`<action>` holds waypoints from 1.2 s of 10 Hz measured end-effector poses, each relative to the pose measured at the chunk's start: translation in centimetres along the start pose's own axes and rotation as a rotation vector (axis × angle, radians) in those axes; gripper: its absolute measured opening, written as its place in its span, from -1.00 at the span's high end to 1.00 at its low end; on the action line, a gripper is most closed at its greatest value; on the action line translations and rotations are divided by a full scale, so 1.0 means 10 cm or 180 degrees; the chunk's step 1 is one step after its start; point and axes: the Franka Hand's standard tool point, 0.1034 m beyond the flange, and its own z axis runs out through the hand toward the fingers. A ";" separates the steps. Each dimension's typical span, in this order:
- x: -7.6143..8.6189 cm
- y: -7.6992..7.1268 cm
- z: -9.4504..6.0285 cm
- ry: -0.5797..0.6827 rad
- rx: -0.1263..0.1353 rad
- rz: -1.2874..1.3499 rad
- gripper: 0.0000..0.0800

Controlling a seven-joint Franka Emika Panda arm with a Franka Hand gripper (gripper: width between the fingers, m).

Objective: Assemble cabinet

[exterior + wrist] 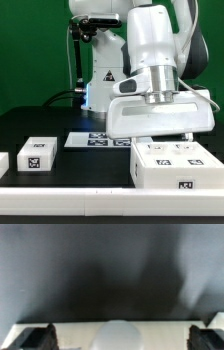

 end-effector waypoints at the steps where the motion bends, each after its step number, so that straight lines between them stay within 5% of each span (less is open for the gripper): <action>1: 0.00 0.00 0.00 0.0006 -0.0001 -0.0030 -0.62; 2: 0.00 0.01 0.00 0.0006 -0.0003 -0.0027 -0.39; 3: 0.00 0.01 0.00 0.0006 -0.0003 -0.0028 -0.39; 5: 0.00 0.01 0.00 0.0006 -0.0003 -0.0027 0.46; 12: 0.01 0.01 -0.01 -0.0003 -0.0003 -0.0017 0.45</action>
Offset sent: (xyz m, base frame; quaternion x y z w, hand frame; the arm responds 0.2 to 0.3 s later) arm 0.0000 0.0000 0.0000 0.0000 0.0000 0.0000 1.0000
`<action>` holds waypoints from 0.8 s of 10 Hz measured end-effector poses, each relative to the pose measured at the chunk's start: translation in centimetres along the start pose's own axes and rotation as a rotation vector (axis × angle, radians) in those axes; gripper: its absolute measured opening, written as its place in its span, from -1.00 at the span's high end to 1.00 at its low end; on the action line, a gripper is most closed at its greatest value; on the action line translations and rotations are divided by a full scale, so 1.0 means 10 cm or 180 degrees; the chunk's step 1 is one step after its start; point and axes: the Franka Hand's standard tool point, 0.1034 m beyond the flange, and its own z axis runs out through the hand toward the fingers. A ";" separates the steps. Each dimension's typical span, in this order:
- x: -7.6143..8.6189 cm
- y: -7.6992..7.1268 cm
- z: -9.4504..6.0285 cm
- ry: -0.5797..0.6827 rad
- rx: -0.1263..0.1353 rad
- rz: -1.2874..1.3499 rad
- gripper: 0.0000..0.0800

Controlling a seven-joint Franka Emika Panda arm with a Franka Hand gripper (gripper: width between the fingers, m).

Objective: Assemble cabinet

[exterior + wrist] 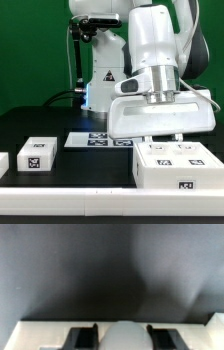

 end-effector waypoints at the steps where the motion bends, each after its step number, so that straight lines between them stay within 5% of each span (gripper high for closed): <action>1: 0.04 -0.02 -0.09 -0.0072 0.0015 0.0028 0.45; 5: 0.36 0.01 -0.64 -0.0417 0.0094 0.0069 0.44; 8: 0.28 -0.01 -0.57 -0.0456 0.0091 0.0135 0.44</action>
Offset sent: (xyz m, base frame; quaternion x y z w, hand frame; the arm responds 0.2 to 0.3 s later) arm 0.0107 -0.0155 0.0712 -0.0259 -0.1028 -0.0233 0.9941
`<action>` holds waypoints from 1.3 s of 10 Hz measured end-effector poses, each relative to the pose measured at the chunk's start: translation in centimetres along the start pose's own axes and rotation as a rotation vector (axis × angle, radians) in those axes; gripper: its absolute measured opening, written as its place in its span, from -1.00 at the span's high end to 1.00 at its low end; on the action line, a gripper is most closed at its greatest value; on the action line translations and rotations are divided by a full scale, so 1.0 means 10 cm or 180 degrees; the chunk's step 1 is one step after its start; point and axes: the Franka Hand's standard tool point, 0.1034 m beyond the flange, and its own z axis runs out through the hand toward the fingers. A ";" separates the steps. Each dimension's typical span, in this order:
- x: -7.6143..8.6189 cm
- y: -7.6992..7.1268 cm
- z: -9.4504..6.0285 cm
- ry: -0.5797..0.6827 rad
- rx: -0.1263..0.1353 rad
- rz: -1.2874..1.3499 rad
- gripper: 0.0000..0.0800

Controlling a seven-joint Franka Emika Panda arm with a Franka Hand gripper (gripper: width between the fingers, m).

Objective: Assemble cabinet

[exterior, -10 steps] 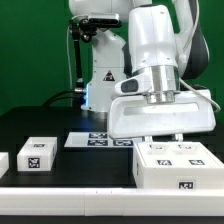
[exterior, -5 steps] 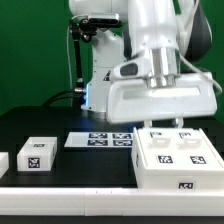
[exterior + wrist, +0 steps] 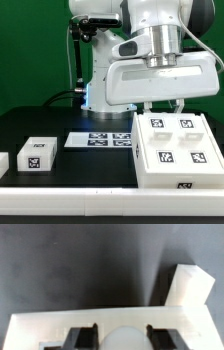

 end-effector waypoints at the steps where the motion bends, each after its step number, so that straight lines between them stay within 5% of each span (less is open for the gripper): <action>1: -0.03 -0.07 0.01 -0.0074 0.0016 0.0097 0.44; 5: 0.28 -0.06 -0.25 -0.0513 0.0104 0.0258 0.44; 8: 0.25 -0.04 -0.22 -0.0484 0.0093 0.0268 0.44; 13: 0.32 -0.06 -0.46 -0.0708 0.0116 0.0292 0.44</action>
Offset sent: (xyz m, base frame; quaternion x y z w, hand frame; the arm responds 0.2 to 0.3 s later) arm 0.0352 0.0011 0.0382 -0.0026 -0.0806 0.0033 0.9967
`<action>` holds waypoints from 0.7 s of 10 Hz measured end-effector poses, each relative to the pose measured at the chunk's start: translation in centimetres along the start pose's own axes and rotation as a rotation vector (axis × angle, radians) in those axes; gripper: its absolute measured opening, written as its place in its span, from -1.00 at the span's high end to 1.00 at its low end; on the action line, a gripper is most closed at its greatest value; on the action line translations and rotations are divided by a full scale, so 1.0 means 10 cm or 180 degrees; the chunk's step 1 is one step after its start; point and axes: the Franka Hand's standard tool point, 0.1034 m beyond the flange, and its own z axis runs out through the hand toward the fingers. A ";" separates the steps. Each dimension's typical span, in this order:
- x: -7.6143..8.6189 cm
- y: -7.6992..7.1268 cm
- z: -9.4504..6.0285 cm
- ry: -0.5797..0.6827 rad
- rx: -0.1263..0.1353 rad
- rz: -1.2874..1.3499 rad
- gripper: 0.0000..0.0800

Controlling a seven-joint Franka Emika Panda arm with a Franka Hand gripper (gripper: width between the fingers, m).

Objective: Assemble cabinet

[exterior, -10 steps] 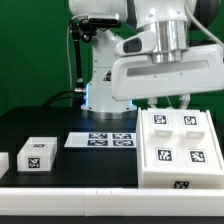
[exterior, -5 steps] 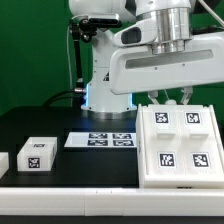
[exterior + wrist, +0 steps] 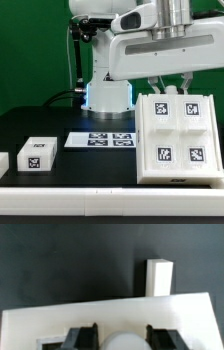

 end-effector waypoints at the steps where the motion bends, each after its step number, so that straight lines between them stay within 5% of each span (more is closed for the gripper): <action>1: 0.05 0.01 0.03 -0.0003 0.0003 0.0007 0.44; 3: 0.17 0.00 0.10 -0.0084 0.0021 0.0067 0.44; 7: 0.17 0.01 0.10 -0.0295 0.0038 0.0095 0.44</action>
Offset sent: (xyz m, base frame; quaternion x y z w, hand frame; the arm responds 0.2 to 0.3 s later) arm 0.0305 0.0071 -0.0010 -0.0081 -0.0539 0.0201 0.9983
